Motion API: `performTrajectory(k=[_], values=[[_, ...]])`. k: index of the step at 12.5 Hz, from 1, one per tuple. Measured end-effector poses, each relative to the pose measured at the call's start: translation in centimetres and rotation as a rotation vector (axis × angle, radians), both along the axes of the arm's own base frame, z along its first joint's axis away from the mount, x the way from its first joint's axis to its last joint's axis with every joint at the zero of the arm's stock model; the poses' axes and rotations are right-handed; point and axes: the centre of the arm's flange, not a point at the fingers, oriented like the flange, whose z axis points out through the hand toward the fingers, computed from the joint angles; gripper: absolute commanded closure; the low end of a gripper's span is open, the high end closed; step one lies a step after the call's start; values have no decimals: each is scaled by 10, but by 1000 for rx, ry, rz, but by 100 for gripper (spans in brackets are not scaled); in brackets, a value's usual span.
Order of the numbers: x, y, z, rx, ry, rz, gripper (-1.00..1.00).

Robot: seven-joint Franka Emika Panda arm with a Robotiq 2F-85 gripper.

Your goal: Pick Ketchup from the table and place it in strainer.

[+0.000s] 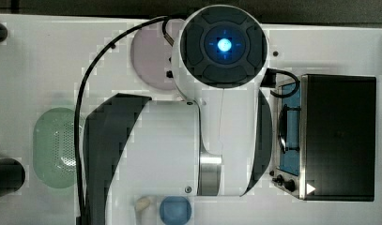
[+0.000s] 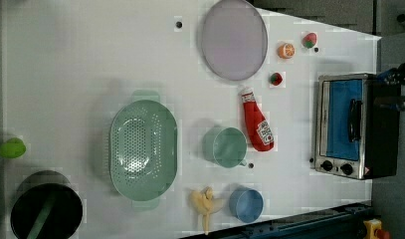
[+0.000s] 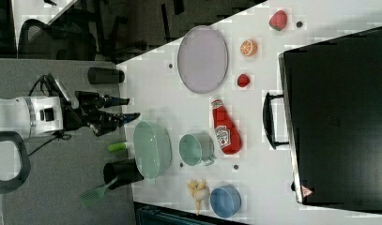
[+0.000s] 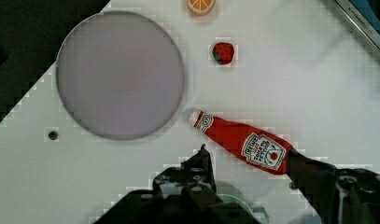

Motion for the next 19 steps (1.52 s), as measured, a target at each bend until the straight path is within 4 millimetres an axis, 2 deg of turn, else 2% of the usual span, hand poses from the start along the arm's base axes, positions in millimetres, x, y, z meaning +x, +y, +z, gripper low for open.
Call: performTrajectory(k=[2, 3, 6, 7, 8, 11, 14, 15, 17, 19], values=[[-35, 0, -1, -9, 95, -3, -81], [-48, -1, 7, -13, 93, -7, -100], [-61, 0, 33, -12, 19, -12, -100], [-60, 0, 31, -9, 7, -12, -100], [-57, 0, 21, -3, -2, -13, -100], [-53, -4, -41, -13, 32, 20, -100], [-43, -1, -117, -1, 95, 208, -100], [-47, 0, -146, 12, 129, 293, -100], [-66, -3, -195, 41, 191, 465, -100], [-81, -3, -223, 49, 187, 636, -100]])
